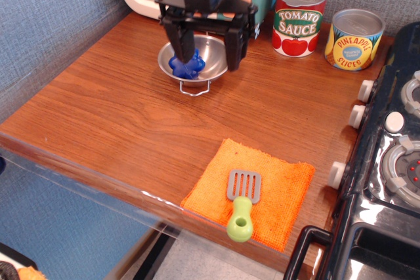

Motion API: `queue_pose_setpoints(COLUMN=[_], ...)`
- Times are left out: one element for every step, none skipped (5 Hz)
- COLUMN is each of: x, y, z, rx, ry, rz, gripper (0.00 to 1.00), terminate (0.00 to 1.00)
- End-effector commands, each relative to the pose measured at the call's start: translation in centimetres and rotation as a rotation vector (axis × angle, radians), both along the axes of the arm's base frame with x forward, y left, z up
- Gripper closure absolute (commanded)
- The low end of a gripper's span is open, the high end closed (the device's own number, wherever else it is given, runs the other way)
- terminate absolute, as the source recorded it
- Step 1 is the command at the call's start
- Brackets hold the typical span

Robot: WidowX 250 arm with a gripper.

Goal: PLACE THE BLUE TOY IN THE POT

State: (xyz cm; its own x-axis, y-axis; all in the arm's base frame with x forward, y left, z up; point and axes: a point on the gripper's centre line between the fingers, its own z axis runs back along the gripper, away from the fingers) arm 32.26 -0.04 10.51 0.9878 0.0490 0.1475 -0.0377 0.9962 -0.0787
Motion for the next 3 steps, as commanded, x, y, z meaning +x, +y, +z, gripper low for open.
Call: queue_pose_setpoints(x=[-1.08, -1.08, -1.08], y=[0.28, 0.28, 0.28], z=[0.73, 0.73, 0.73], rx=[0.053, 0.053, 0.053], ry=[-0.026, -0.026, -0.026], rz=[-0.046, -0.046, -0.046], gripper=[0.0, 0.0, 0.0], terminate=[0.0, 0.0, 1.0])
